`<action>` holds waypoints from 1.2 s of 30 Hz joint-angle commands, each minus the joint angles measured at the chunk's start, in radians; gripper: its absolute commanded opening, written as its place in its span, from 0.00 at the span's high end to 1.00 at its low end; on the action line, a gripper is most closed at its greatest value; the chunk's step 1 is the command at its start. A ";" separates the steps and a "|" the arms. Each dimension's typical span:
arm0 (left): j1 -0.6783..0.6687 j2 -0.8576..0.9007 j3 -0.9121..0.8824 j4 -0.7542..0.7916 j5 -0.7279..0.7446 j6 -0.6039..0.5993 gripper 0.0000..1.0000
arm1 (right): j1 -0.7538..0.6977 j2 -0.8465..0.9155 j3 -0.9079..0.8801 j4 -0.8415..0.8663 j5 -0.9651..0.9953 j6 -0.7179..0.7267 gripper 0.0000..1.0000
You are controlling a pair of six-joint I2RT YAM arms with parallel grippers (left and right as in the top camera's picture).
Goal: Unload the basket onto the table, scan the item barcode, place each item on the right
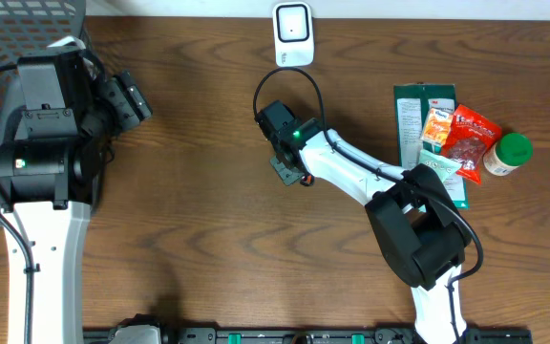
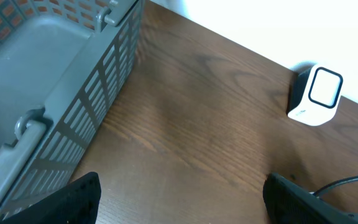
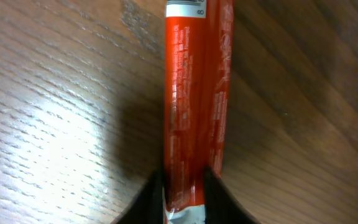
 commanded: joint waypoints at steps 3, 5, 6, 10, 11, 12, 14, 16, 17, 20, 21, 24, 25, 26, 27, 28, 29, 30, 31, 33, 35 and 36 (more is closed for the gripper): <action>0.004 0.005 0.011 -0.003 -0.005 0.005 0.16 | -0.006 0.037 -0.019 -0.054 -0.043 0.008 0.99; 0.004 0.005 0.011 -0.003 -0.005 0.005 0.16 | -0.010 0.026 -0.002 -0.068 -0.043 0.009 0.99; 0.004 0.005 0.011 -0.003 -0.005 0.005 0.16 | -0.012 0.018 0.006 -0.076 -0.043 0.009 0.99; 0.004 0.005 0.011 -0.003 -0.005 0.005 0.16 | -0.025 -0.040 0.032 -0.103 -0.087 0.020 0.99; 0.004 0.005 0.011 -0.003 -0.005 0.005 0.16 | -0.032 -0.058 0.032 -0.103 -0.117 0.042 0.99; 0.004 0.005 0.011 -0.003 -0.005 0.005 0.16 | -0.037 -0.072 0.032 -0.103 -0.141 0.056 0.99; 0.004 0.005 0.011 -0.003 -0.005 0.005 0.16 | -0.056 -0.101 0.032 -0.105 -0.220 0.079 0.99; 0.004 0.005 0.011 -0.003 -0.005 0.005 0.16 | -0.083 -0.117 0.032 -0.108 -0.322 0.093 0.99; 0.004 0.005 0.011 -0.003 -0.005 0.005 0.16 | -0.096 -0.118 0.032 -0.108 -0.369 0.100 0.99; 0.004 0.005 0.011 -0.003 -0.005 0.005 0.16 | -0.145 -0.116 0.027 -0.105 -0.549 0.103 0.99; 0.004 0.005 0.011 -0.003 -0.005 0.005 0.16 | -0.161 -0.116 0.021 -0.097 -0.608 0.103 0.99; 0.004 0.005 0.011 -0.003 -0.005 0.005 0.16 | -0.207 -0.116 0.003 -0.053 -0.776 0.115 0.99; 0.004 0.005 0.011 -0.003 -0.005 0.005 0.16 | -0.215 -0.116 -0.009 -0.032 -0.792 0.132 0.99; 0.004 0.005 0.011 -0.003 -0.005 0.005 0.16 | -0.222 -0.116 -0.021 -0.013 -0.796 0.152 0.99; 0.004 0.005 0.011 -0.003 -0.005 0.005 0.16 | -0.227 -0.116 -0.036 0.007 -0.796 0.169 0.99; 0.004 0.005 0.011 -0.003 -0.005 0.005 0.16 | -0.231 -0.116 -0.053 0.030 -0.796 0.181 0.99; 0.004 0.005 0.011 -0.003 -0.005 0.005 0.16 | -0.235 -0.116 -0.076 0.061 -0.797 0.198 0.99; 0.004 0.005 0.011 -0.003 -0.005 0.005 0.16 | -0.240 -0.116 -0.095 0.086 -0.797 0.208 0.99; 0.004 0.005 0.011 -0.003 -0.005 0.005 0.16 | -0.245 -0.116 -0.113 0.106 -0.791 0.207 0.99; 0.004 0.005 0.011 -0.003 -0.005 0.005 0.16 | -0.252 -0.116 -0.126 0.113 -0.784 0.177 0.99; 0.004 0.005 0.011 -0.003 -0.005 0.005 0.16 | -0.246 -0.119 -0.123 0.107 -0.783 0.155 0.90; 0.004 0.005 0.011 -0.003 -0.005 0.005 0.16 | -0.238 -0.122 -0.118 0.108 -0.783 0.155 0.85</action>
